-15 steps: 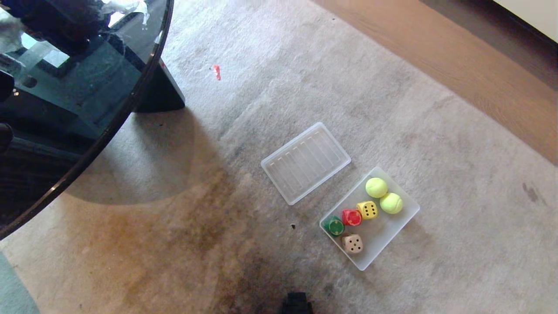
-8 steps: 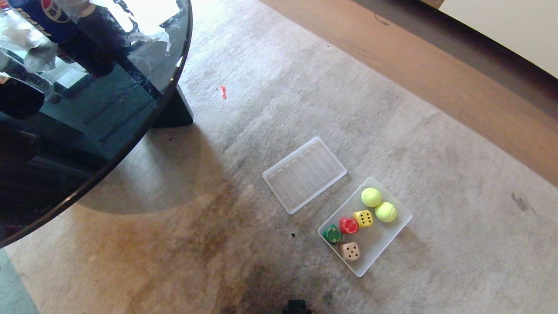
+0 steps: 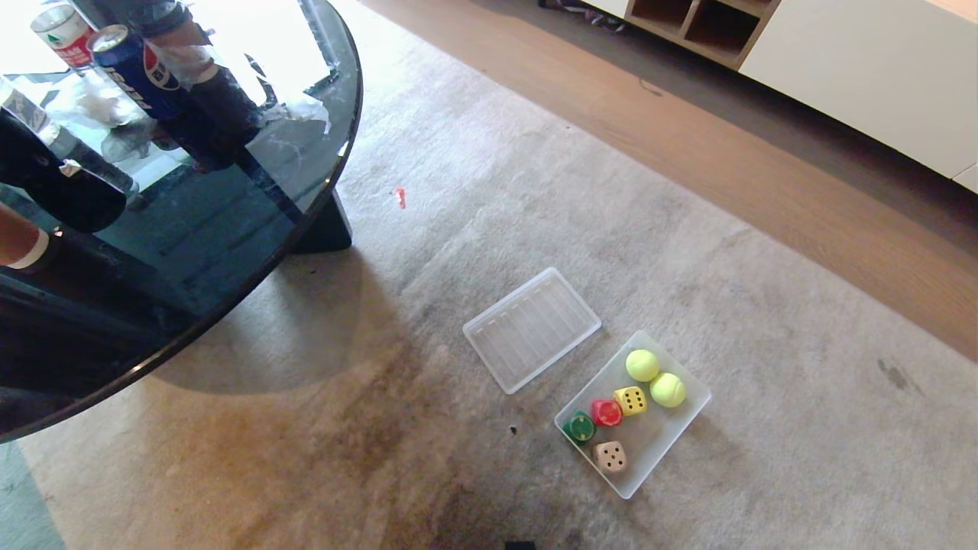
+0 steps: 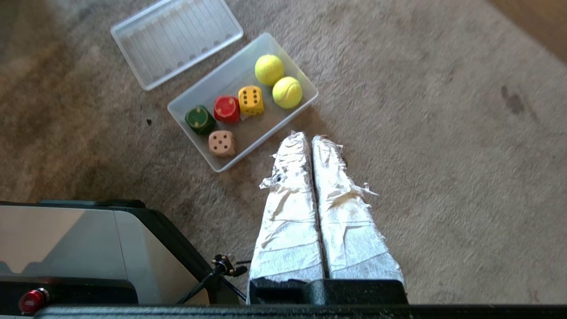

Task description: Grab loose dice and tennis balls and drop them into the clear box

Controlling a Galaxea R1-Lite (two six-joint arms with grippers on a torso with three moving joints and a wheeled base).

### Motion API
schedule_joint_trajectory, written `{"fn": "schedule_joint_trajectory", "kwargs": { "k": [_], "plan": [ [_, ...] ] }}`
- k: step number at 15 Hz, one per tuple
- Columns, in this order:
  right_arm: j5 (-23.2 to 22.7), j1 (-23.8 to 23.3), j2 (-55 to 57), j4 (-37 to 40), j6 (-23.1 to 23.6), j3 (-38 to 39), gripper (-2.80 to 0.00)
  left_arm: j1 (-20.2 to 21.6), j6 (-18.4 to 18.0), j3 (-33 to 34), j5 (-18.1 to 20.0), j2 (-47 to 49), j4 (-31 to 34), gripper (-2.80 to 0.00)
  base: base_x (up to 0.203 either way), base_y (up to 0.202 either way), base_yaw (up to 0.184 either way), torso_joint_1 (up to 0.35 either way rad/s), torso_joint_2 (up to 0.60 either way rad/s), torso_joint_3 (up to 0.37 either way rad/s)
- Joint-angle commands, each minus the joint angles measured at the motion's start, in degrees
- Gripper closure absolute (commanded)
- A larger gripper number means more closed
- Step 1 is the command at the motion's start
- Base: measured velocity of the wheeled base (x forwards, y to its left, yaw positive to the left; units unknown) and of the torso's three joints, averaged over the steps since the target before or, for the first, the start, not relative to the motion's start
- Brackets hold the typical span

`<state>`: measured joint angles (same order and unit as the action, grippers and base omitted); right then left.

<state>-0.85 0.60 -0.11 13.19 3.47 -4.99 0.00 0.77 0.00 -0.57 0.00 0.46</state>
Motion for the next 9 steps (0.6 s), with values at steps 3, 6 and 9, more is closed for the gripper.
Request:
{"fn": "schedule_joint_trajectory", "kwargs": {
  "k": [3,6,9],
  "plan": [
    [-0.03,0.02,0.11,0.08,0.04,-0.02,0.0,0.0,0.02,0.09,-0.04,0.09,-0.02,0.0,0.0,0.0,0.0,0.002,0.0,0.203],
    [-0.03,0.01,0.11,0.0,0.04,-0.02,0.0,0.0,0.02,0.09,-0.04,0.08,-0.02,0.0,0.0,0.0,0.0,0.002,0.0,0.202],
    [-0.03,0.02,0.11,-0.01,0.04,-0.02,0.0,0.0,0.02,0.09,-0.04,0.0,-0.02,0.0,0.0,0.0,0.0,0.001,0.0,0.199]
  ]
}}
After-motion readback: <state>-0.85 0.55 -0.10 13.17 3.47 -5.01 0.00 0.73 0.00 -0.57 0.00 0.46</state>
